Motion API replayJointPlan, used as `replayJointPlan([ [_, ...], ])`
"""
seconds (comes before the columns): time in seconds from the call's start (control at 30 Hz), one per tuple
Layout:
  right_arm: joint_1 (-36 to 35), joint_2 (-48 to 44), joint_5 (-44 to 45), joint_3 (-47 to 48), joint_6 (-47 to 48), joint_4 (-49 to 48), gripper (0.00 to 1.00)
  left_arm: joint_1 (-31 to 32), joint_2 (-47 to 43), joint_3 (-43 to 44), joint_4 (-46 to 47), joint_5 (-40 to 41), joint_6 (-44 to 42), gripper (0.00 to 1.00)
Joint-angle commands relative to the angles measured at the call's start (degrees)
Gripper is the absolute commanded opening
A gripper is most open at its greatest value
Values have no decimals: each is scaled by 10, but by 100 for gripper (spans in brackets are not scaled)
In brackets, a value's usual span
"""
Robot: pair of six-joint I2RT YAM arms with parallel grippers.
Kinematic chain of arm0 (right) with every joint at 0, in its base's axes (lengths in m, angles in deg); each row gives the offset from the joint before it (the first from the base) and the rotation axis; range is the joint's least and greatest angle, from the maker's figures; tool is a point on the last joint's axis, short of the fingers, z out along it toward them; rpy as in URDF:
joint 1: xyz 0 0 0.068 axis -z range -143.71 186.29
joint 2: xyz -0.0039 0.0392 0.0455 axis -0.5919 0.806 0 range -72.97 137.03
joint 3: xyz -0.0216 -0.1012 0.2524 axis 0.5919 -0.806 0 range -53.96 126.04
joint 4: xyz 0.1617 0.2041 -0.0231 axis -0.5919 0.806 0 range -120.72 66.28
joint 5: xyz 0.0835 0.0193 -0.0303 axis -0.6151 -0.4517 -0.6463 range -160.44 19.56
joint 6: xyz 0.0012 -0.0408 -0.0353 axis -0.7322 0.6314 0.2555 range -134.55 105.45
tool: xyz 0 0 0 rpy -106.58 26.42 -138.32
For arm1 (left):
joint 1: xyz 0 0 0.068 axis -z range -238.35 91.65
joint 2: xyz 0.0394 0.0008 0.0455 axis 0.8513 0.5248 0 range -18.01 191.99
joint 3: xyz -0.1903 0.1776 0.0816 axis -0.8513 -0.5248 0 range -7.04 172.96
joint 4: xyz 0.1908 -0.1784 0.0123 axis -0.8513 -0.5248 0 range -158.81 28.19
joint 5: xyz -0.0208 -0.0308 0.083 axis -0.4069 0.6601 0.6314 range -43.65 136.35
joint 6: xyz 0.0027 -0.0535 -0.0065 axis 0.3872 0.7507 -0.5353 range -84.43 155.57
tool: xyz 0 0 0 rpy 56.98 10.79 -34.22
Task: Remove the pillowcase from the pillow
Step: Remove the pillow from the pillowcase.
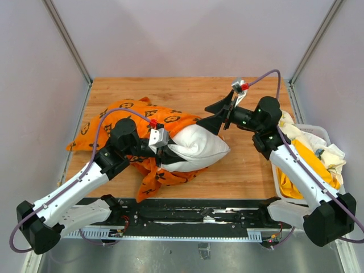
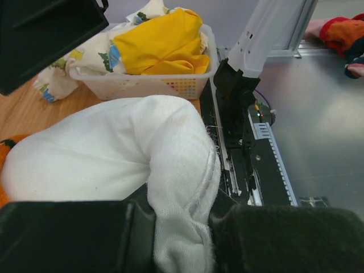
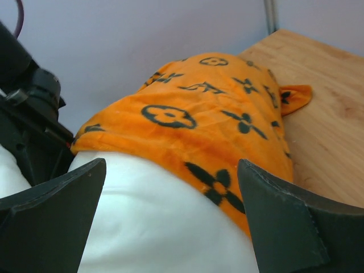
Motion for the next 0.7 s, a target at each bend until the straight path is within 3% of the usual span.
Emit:
replayJointPlan([
  [0.0,-45,-6,-29,46,108,77,99,2,10,7,32,-46,-8,0],
  [0.17,-46,2,-37,49,122,84,99,10,20,9,20,-61,-15,0],
  [0.67,-71,23,-61,71,193,114,99,74,40,16,-26,0,-50,0],
])
